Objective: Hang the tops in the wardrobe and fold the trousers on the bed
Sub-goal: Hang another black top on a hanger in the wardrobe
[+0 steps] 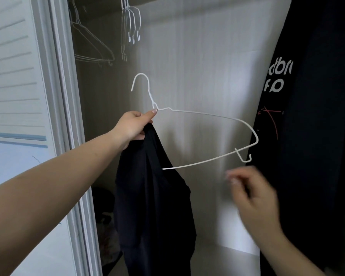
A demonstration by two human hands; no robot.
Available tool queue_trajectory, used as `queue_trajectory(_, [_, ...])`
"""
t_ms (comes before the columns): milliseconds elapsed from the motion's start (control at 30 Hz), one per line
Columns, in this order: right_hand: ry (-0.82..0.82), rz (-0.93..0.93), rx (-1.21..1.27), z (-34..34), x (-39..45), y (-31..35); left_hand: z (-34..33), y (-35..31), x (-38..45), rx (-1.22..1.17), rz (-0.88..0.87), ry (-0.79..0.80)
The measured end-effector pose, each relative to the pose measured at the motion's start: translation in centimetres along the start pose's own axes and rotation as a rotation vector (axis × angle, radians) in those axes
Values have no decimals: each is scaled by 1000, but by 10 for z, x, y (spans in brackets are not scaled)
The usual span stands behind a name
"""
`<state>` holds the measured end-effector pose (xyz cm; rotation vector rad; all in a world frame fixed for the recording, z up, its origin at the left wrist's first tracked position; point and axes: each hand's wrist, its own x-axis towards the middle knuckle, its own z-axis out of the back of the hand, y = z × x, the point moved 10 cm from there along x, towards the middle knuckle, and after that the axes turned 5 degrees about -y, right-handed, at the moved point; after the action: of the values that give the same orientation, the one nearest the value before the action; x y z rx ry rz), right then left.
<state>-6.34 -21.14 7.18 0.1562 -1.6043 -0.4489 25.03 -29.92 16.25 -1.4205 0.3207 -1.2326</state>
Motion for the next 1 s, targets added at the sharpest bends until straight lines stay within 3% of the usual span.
queue_trajectory(100, [430, -81, -65, -77, -37, -16, -3, -14, -3, 207, -126, -32])
queue_trajectory(167, [629, -178, -119, -114, -53, -35, -7, -19, -6, 253, -164, -28])
queue_trajectory(367, [908, -365, -197, -168, -66, -75, -10, -22, -7, 220, -195, 20])
queue_trajectory(500, [1155, -336, -413, -175, -87, -100, 13, -24, -7, 384, -309, -85])
queue_trajectory(600, [1180, -189, -578, -162, -75, -105, 30, -11, -6, 542, -367, -114])
queue_trajectory(700, [1175, -16, -761, -140, -45, -104, 36, 18, -1, 655, -316, -39])
queue_trajectory(833, [1237, 59, -890, -116, -11, -99, 33, 46, 4, 765, -278, 29])
queue_trajectory(1000, [1266, 83, -1060, -98, 21, -95, 23, 52, 12, 685, -237, 21])
